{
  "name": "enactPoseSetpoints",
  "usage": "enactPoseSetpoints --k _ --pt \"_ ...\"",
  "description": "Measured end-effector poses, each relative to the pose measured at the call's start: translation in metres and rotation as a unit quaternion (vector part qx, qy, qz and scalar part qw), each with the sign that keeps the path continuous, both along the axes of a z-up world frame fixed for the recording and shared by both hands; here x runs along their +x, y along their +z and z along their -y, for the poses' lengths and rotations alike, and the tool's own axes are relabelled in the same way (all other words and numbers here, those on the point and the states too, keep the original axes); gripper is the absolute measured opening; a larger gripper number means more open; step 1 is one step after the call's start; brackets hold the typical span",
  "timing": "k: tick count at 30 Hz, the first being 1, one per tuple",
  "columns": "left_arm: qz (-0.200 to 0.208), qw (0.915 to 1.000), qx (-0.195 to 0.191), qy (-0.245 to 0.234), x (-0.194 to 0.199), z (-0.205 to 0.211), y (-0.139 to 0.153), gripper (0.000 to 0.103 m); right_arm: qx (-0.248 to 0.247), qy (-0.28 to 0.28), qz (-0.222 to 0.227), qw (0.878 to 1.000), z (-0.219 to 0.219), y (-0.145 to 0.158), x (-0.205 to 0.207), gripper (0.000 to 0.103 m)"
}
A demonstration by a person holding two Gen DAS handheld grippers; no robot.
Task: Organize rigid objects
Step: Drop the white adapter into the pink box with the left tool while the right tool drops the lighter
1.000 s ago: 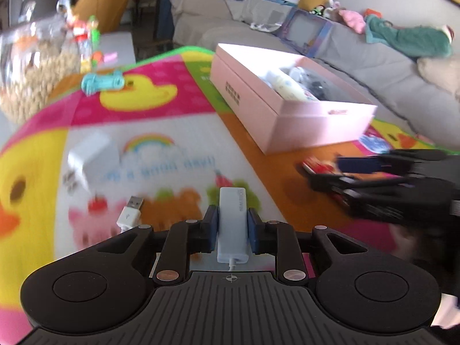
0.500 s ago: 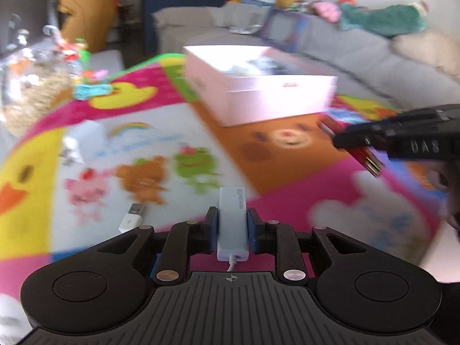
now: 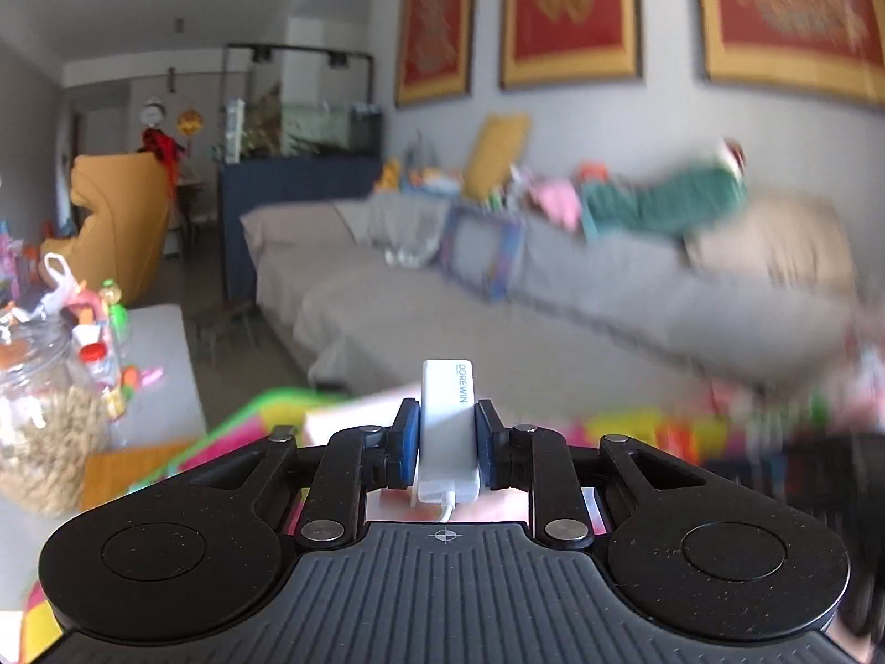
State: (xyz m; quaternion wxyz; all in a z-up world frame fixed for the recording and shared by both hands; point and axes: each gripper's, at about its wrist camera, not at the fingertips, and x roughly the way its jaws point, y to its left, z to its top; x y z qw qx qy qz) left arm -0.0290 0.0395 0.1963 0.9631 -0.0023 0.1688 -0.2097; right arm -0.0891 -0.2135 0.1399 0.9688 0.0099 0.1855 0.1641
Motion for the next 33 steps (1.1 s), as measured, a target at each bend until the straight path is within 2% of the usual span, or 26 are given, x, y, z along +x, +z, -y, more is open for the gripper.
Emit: enactPoseSetpoints --k 3,5,7,12,14,17,21,26,30,31,32,33 --pt "0.004 0.9986 -0.052 0.009 0.043 0.004 0.011 0.024 -0.005 -0.005 -0.012 1.000 0.002 -0.007 0.007 0.022" --pt "0.005 0.9977 -0.067 0.003 0.067 0.009 0.009 0.025 -0.008 -0.012 -0.017 1.000 0.004 -0.011 0.011 0.022" --pt "-0.002 0.9968 -0.079 -0.005 0.087 0.010 -0.001 0.025 -0.013 -0.021 -0.020 1.000 0.006 -0.015 0.014 0.022" --pt "-0.050 0.9921 -0.108 0.040 0.100 -0.010 -0.030 0.025 -0.020 -0.036 -0.034 0.999 0.011 -0.026 0.020 0.022" --pt "-0.064 0.9914 -0.095 0.063 0.093 -0.017 -0.039 0.025 -0.016 -0.040 -0.045 0.998 0.012 -0.029 0.028 0.022" --pt "-0.088 0.9912 -0.045 0.087 0.075 -0.017 -0.052 0.025 -0.011 -0.038 -0.046 0.998 0.008 -0.026 0.038 0.022" --pt "-0.124 0.9890 -0.040 0.070 0.047 -0.027 -0.069 0.025 -0.011 -0.035 -0.018 0.999 -0.006 -0.005 0.056 0.022" --pt "-0.152 0.9841 -0.006 0.091 0.024 -0.040 -0.083 0.025 -0.001 -0.010 0.007 1.000 -0.027 0.036 0.098 0.022" --pt "-0.166 0.9800 -0.007 0.109 0.017 -0.058 -0.091 0.025 -0.031 -0.024 0.014 0.999 -0.054 0.059 0.144 0.024" --pt "-0.170 0.9787 -0.009 0.115 0.017 -0.062 -0.093 0.025 -0.038 -0.026 0.006 0.999 -0.060 0.061 0.155 0.032" --pt "-0.173 0.9774 -0.011 0.121 0.015 -0.068 -0.096 0.025 -0.042 -0.031 -0.003 0.999 -0.064 0.062 0.163 0.046" --pt "-0.177 0.9760 -0.013 0.126 0.014 -0.073 -0.099 0.025 -0.043 -0.036 -0.013 0.998 -0.067 0.060 0.170 0.051"
